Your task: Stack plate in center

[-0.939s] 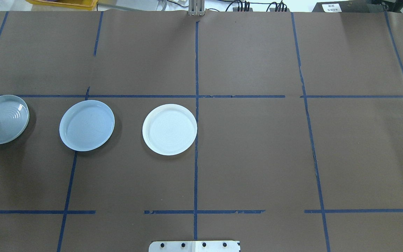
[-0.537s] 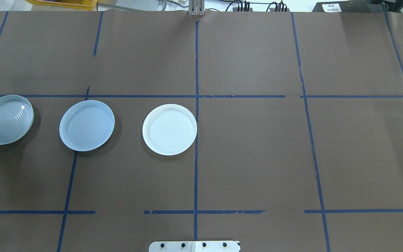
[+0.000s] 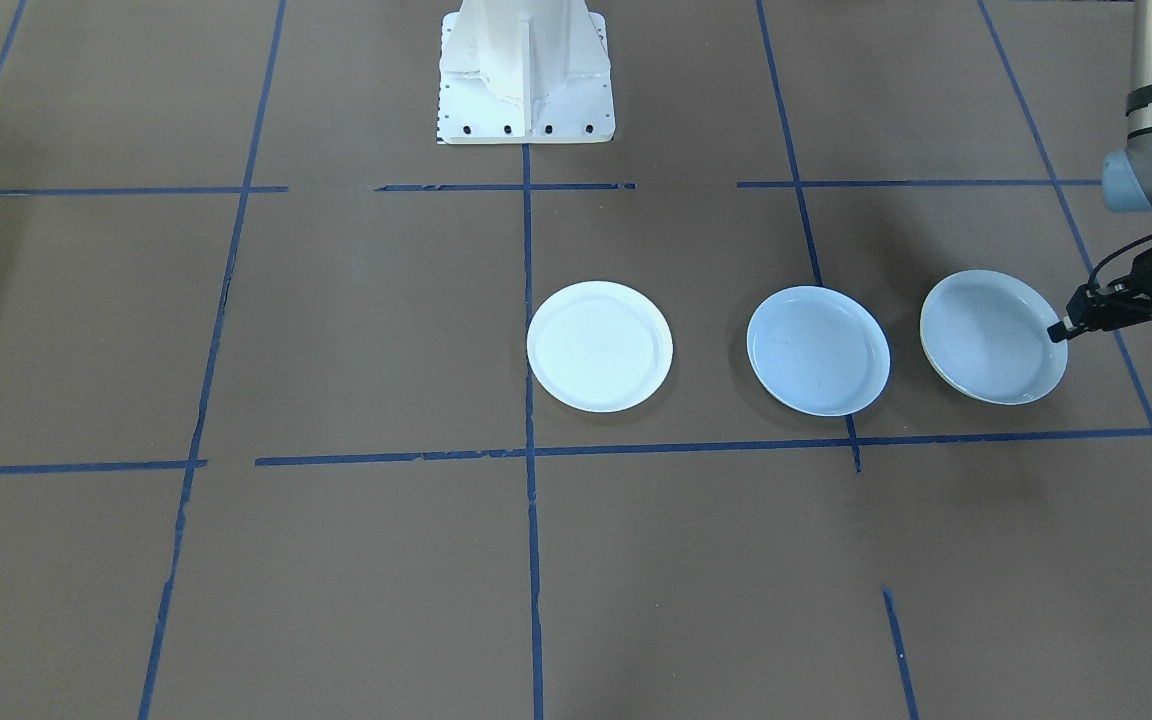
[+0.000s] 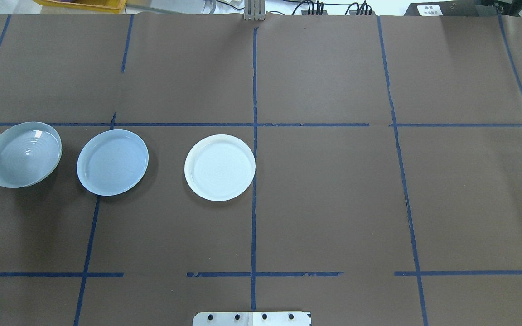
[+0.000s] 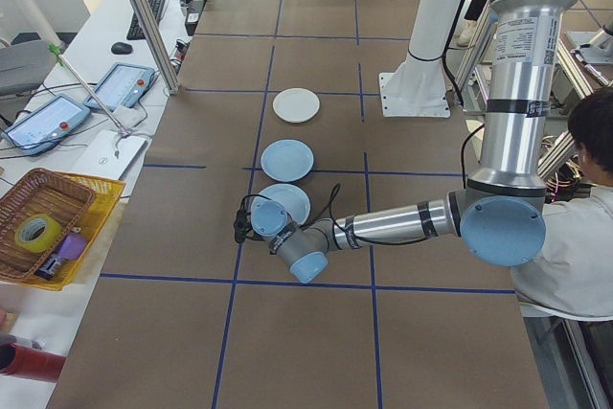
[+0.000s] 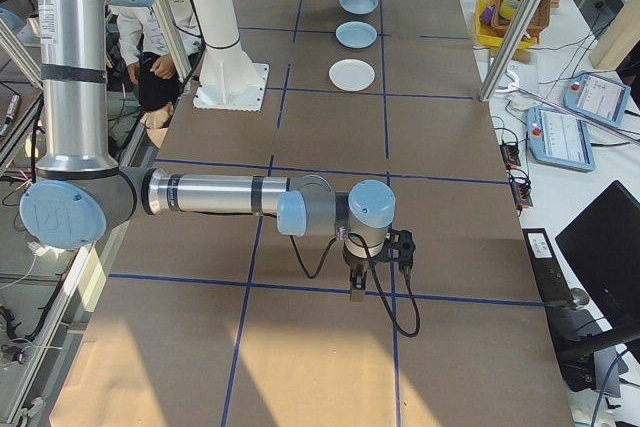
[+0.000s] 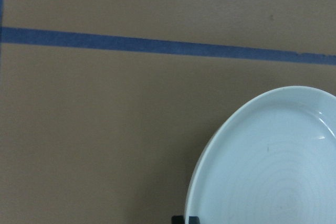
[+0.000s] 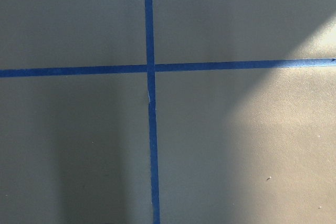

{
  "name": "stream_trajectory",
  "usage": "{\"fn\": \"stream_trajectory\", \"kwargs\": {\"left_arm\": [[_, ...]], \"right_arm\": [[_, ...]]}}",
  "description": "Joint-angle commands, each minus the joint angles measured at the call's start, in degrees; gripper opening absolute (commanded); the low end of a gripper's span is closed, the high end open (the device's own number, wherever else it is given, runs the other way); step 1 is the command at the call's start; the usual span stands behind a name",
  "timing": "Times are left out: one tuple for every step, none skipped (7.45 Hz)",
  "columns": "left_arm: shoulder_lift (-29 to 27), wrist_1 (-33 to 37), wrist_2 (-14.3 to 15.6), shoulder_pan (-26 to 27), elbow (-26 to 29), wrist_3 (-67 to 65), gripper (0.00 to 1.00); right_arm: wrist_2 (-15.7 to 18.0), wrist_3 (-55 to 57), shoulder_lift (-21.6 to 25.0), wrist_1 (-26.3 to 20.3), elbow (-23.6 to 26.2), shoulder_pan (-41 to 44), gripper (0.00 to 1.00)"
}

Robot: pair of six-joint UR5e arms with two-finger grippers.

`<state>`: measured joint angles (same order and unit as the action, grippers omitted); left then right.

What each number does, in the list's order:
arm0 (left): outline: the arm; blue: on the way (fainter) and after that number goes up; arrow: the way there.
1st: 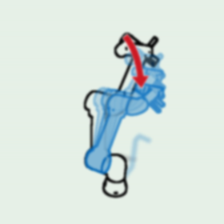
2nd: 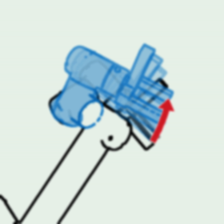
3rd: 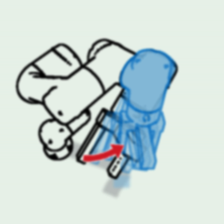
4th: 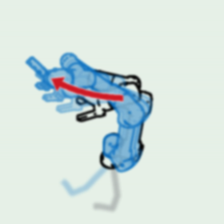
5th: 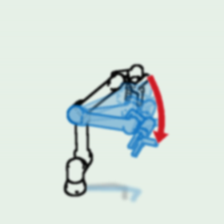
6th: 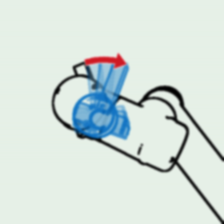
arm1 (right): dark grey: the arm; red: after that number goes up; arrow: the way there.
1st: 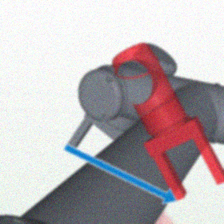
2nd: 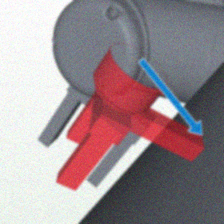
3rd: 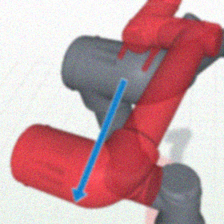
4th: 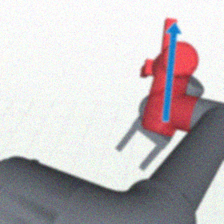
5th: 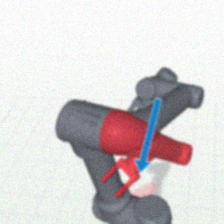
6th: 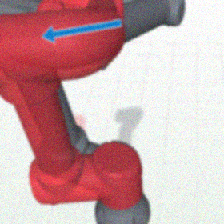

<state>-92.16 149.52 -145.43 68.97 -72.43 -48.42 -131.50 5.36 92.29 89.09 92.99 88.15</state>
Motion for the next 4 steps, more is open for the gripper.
{"fn": "stream_trajectory", "kwargs": {"left_arm": [[-0.21, -0.19, 1.8, -0.58, -7.43, -11.98, 0.0], [-0.12, -0.19, 6.34, -4.51, -10.6, -16.75, 0.0], [-0.73, -0.19, 7.78, -8.46, -12.54, -20.97, 0.0], [-2.56, -0.19, 10.66, -11.64, -13.0, -24.23, 0.0]], "right_arm": [[-0.07, 0.0, 0.0, 0.04, 0.0, 0.0, 1.0], [-0.07, 0.0, 0.0, 0.04, 0.0, 0.0, 1.0], [0.01, -0.09, 0.0, 0.04, 0.0, 0.0, 1.0], [0.01, 0.0, 0.0, 0.04, 0.0, 0.0, 1.0]]}}
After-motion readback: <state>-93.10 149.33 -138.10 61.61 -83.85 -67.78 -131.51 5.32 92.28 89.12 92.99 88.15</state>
